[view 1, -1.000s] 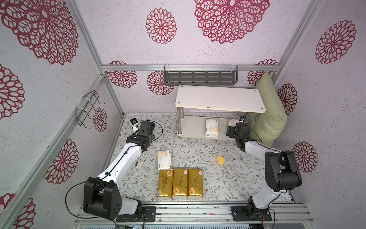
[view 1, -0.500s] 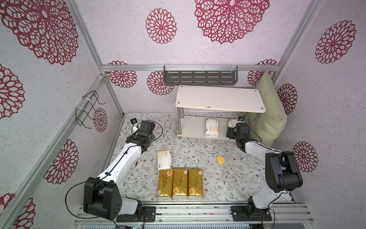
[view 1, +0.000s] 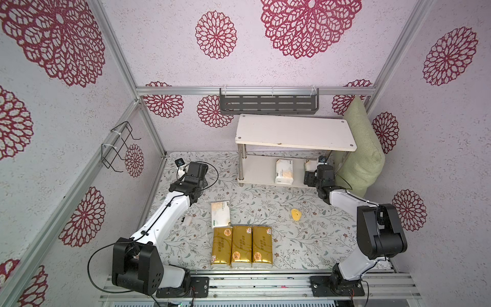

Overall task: Place the tissue boxes on the shelf by color
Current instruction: Adjust the box of tissues on the shelf, then pick up the box of tissues from the center of the board.

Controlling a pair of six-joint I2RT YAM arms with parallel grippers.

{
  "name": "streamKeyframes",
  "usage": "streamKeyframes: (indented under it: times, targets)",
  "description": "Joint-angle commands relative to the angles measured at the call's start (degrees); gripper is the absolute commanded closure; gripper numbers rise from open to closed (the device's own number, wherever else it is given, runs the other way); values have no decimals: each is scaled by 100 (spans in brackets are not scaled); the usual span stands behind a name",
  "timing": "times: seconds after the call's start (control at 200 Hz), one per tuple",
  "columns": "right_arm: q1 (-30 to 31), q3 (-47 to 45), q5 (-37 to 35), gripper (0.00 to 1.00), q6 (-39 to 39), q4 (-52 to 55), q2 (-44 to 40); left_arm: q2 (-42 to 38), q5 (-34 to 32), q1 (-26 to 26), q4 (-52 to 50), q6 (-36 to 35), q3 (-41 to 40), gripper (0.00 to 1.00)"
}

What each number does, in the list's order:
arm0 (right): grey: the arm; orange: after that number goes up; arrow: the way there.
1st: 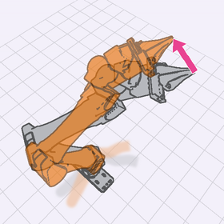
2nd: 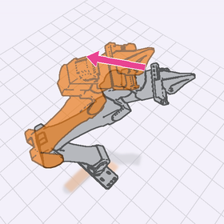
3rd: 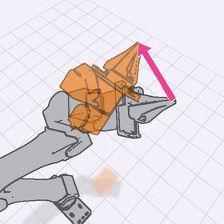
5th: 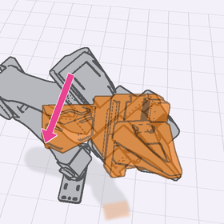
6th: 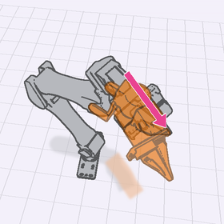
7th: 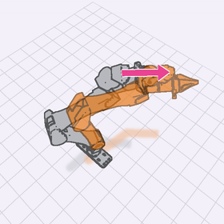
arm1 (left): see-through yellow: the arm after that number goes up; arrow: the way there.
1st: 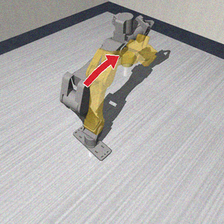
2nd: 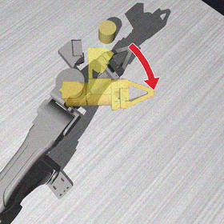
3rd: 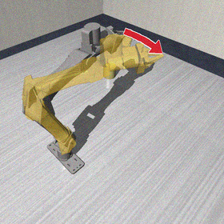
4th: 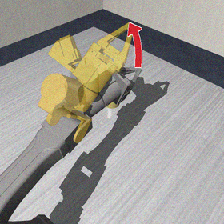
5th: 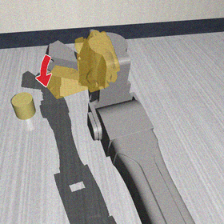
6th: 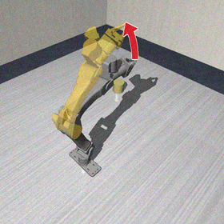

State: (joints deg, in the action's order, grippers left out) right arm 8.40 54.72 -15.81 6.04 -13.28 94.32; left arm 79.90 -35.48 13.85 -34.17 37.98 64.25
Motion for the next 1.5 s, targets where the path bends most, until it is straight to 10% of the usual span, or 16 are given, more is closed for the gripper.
streamKeyframes:
  times: [0.0,1.065,1.496]
  targets:
    - [-15,-4,-8,8,27,53,-274,8,-68,52,17,-6,0,3]
    - [0,593,680,1,454,1568,-1306,101,55,91,-64,89,175,3]
    - [728,-287,1072,1,812,2048,-2306,456,388,838,-1091,707,19,3]
